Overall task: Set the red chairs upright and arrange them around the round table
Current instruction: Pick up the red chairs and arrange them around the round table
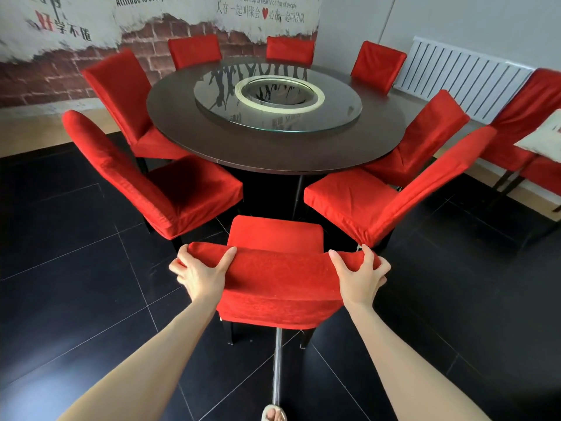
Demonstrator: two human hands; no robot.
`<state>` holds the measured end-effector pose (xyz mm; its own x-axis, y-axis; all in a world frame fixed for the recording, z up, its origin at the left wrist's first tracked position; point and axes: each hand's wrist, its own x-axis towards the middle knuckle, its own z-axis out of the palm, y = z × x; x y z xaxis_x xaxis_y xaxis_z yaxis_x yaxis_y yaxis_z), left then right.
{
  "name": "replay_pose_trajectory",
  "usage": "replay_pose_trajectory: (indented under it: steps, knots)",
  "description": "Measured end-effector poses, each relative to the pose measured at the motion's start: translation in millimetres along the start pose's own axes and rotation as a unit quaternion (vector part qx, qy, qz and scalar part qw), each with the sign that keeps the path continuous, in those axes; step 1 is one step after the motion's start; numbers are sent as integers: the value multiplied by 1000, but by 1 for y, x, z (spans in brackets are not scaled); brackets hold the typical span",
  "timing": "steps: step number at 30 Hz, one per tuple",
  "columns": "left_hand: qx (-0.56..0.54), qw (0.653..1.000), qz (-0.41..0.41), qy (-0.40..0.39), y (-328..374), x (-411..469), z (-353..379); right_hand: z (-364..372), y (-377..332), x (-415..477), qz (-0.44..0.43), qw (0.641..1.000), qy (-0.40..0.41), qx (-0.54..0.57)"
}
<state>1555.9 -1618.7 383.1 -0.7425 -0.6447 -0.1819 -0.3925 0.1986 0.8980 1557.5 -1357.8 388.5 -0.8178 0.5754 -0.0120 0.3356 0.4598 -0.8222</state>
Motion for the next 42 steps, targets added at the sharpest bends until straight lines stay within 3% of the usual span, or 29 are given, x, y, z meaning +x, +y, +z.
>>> replay_pose_trajectory:
  steps: [16, 42]
  knots:
    - [20, 999, 19, 21, 74, 67, 76, 37, -46, 132, -18, 1000, 4, -18]
    - [44, 999, 26, 14, 59, 26, 99, 14, -4, 133, 22, 997, 23, 65]
